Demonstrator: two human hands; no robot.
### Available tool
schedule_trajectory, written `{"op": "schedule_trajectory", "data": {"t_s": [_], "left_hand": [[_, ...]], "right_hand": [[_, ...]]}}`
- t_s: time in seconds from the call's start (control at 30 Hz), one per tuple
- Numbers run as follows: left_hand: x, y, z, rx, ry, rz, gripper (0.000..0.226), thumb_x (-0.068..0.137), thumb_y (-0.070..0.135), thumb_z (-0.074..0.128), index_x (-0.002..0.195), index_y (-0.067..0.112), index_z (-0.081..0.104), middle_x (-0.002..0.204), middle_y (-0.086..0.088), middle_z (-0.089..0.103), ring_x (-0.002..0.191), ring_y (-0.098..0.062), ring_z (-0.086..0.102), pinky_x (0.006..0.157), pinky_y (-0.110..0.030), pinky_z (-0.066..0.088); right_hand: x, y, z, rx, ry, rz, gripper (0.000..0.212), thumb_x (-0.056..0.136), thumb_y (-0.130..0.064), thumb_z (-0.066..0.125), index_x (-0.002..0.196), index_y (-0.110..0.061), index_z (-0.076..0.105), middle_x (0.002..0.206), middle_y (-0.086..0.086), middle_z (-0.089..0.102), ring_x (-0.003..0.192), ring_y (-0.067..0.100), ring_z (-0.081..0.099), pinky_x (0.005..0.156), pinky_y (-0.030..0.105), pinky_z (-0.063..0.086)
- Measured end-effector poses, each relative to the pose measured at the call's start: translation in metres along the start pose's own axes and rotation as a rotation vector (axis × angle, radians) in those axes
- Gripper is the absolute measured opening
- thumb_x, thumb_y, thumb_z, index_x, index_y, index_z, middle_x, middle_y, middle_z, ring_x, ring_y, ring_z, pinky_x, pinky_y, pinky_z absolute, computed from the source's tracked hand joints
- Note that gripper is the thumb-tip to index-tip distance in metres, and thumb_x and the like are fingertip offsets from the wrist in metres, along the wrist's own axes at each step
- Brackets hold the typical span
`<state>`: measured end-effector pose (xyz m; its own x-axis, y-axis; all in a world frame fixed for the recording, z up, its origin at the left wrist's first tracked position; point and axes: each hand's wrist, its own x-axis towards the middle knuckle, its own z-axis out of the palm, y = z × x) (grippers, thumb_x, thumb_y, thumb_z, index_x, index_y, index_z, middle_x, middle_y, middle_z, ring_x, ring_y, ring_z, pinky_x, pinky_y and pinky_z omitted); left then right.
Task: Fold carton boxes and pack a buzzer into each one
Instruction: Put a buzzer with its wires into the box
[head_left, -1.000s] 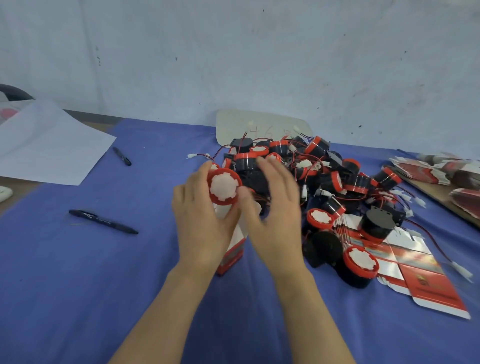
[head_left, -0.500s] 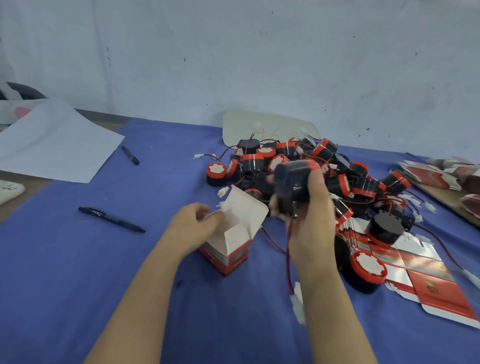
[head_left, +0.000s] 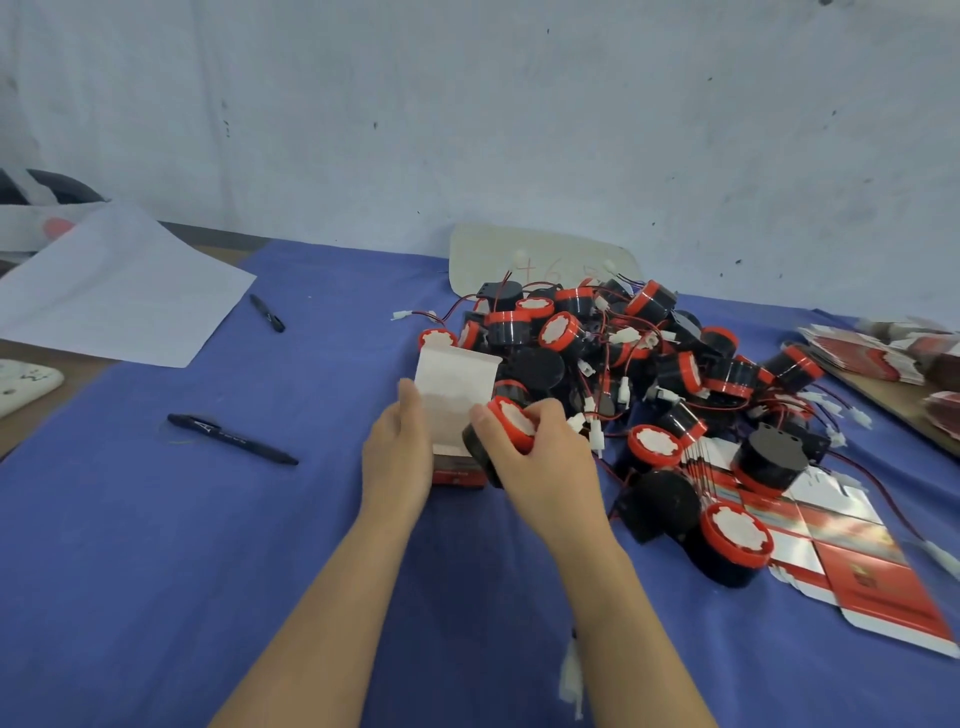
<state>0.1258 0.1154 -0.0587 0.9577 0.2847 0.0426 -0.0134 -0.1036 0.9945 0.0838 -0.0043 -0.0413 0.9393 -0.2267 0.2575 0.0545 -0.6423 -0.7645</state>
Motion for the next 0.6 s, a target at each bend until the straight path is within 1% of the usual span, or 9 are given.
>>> {"op": "schedule_trajectory", "data": {"t_s": [0.07, 0.13, 0.2, 0.27, 0.3, 0.4, 0.47, 0.5, 0.6], "left_hand": [[0.003, 0.0, -0.002, -0.094, 0.047, -0.13, 0.056, 0.099, 0.045, 0.021, 0.081, 0.009, 0.059, 0.085, -0.007, 0.065, 0.075, -0.022, 0.057, 0.062, -0.033, 0.041], [0.008, -0.004, -0.003, -0.129, 0.097, -0.167, 0.049, 0.1, 0.036, 0.023, 0.098, 0.002, 0.058, 0.1, -0.015, 0.065, 0.084, -0.025, 0.057, 0.066, -0.034, 0.043], [0.013, -0.008, -0.009, -0.293, 0.163, -0.232, 0.027, 0.1, 0.019, 0.031, 0.116, 0.009, 0.05, 0.106, -0.01, 0.063, 0.087, -0.02, 0.058, 0.065, -0.03, 0.045], [0.014, -0.011, -0.013, -0.424, 0.167, -0.292, 0.034, 0.096, 0.004, 0.038, 0.127, 0.015, 0.042, 0.104, -0.004, 0.063, 0.089, -0.018, 0.059, 0.063, -0.027, 0.046], [0.013, -0.012, -0.013, -0.371, 0.166, -0.271, 0.037, 0.094, 0.0, 0.039, 0.128, 0.015, 0.043, 0.106, -0.002, 0.062, 0.092, -0.018, 0.058, 0.065, -0.027, 0.047], [0.01, -0.017, -0.01, -0.055, 0.145, -0.117, 0.035, 0.094, 0.002, 0.035, 0.117, 0.016, 0.056, 0.111, 0.002, 0.059, 0.09, -0.013, 0.055, 0.069, -0.026, 0.045], [0.008, -0.015, -0.009, 0.021, 0.107, -0.067, 0.03, 0.095, 0.008, 0.035, 0.109, 0.018, 0.06, 0.103, 0.003, 0.06, 0.081, -0.008, 0.054, 0.066, -0.028, 0.045], [0.007, -0.013, -0.008, 0.029, 0.096, -0.054, 0.026, 0.096, 0.011, 0.038, 0.107, 0.018, 0.06, 0.1, 0.004, 0.061, 0.08, -0.008, 0.054, 0.067, -0.029, 0.046], [0.005, -0.01, -0.006, 0.103, 0.105, 0.039, 0.019, 0.096, 0.013, 0.045, 0.107, 0.017, 0.059, 0.102, 0.006, 0.059, 0.09, -0.012, 0.053, 0.074, -0.027, 0.043]], "right_hand": [[0.002, 0.001, 0.004, 0.072, -0.036, 0.054, 0.053, 0.079, -0.07, 0.052, 0.098, -0.021, 0.047, 0.088, -0.005, 0.06, 0.079, 0.017, 0.062, 0.062, 0.032, 0.052], [0.005, 0.003, 0.005, 0.231, -0.071, 0.119, 0.055, 0.081, -0.067, 0.054, 0.094, -0.013, 0.051, 0.079, -0.001, 0.064, 0.06, 0.016, 0.063, 0.049, 0.026, 0.048], [0.009, 0.005, 0.002, 0.369, -0.096, 0.208, 0.06, 0.084, -0.064, 0.053, 0.092, -0.005, 0.054, 0.057, -0.003, 0.061, 0.044, 0.016, 0.058, 0.042, 0.022, 0.043], [0.01, 0.008, -0.001, 0.475, -0.113, 0.286, 0.061, 0.088, -0.06, 0.051, 0.096, 0.0, 0.056, 0.046, -0.004, 0.057, 0.039, 0.014, 0.055, 0.04, 0.019, 0.042], [0.01, 0.007, -0.002, 0.506, -0.119, 0.306, 0.06, 0.089, -0.058, 0.052, 0.097, 0.001, 0.056, 0.045, -0.005, 0.057, 0.039, 0.013, 0.055, 0.04, 0.018, 0.042], [0.009, 0.006, -0.002, 0.46, -0.113, 0.287, 0.063, 0.086, -0.06, 0.052, 0.093, 0.002, 0.057, 0.052, 0.0, 0.059, 0.047, 0.015, 0.057, 0.047, 0.025, 0.048], [0.009, 0.005, -0.005, 0.303, -0.078, 0.22, 0.063, 0.082, -0.065, 0.052, 0.085, -0.002, 0.057, 0.064, 0.003, 0.056, 0.058, 0.017, 0.054, 0.056, 0.033, 0.048], [0.008, 0.004, -0.007, 0.211, -0.041, 0.17, 0.059, 0.08, -0.066, 0.053, 0.081, -0.007, 0.057, 0.069, 0.0, 0.055, 0.063, 0.015, 0.053, 0.058, 0.03, 0.045], [0.006, 0.001, -0.011, 0.059, 0.126, 0.003, 0.049, 0.075, -0.062, 0.063, 0.104, -0.023, 0.063, 0.099, -0.006, 0.056, 0.089, 0.01, 0.054, 0.072, 0.023, 0.043]]}}
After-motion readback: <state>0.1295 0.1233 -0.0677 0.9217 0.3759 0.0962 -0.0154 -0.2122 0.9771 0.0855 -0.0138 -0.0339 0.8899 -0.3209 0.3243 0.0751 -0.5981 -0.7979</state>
